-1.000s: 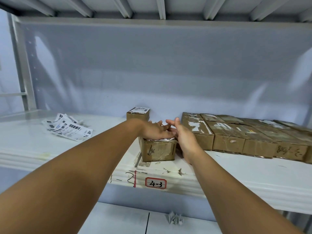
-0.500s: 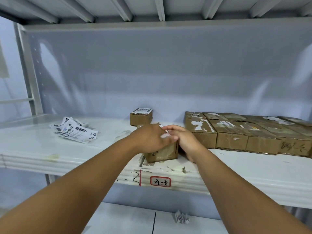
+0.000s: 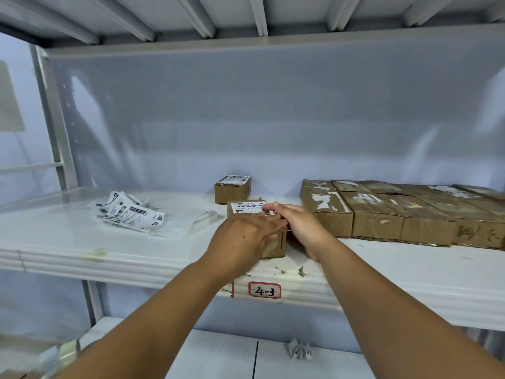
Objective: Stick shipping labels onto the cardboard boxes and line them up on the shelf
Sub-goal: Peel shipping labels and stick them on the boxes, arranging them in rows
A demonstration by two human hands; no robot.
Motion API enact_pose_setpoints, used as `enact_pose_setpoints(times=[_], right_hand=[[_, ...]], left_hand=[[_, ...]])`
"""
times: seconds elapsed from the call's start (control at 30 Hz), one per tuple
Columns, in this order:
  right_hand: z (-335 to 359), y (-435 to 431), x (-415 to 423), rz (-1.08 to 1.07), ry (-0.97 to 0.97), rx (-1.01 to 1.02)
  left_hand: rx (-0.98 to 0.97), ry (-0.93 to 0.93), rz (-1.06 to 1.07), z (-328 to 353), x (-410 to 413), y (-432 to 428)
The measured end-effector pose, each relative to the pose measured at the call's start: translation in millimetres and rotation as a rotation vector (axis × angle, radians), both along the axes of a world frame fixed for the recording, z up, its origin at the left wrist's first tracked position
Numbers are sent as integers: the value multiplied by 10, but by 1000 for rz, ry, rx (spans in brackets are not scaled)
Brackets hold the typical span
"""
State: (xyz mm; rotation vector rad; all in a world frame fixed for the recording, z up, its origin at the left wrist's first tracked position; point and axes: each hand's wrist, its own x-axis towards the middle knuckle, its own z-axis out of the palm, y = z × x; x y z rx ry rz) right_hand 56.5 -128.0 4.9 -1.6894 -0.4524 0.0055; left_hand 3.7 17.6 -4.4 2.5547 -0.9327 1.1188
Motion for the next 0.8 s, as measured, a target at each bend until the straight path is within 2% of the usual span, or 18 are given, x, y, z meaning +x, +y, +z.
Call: enact_pose_setpoints(times=[0.1,0.13,0.27,0.33,0.43,0.6,0.8], right_hand=[[4,-8,-12,23,20,57],[0,-12,-7,24,14,61],[-4,-11,-7,-36,-41,54],[-16,0,5,-83,-83,1],[-20,37,0,-136,-91,-56],[-64,66,37,-197,-109,-271],[-73,57,-69,-114,-188,-372]], left_hand=[[35,-56,-1,-55,24,5],[-10,-52,-5,-84,29,14],[-478,213,-42,-107,-49,69],[-588,335,-41,-86,-39,100],[-646,432,7,-59,12,106],[-705,414,152,-63,95,135],[-880,618,55,-32,121,201]])
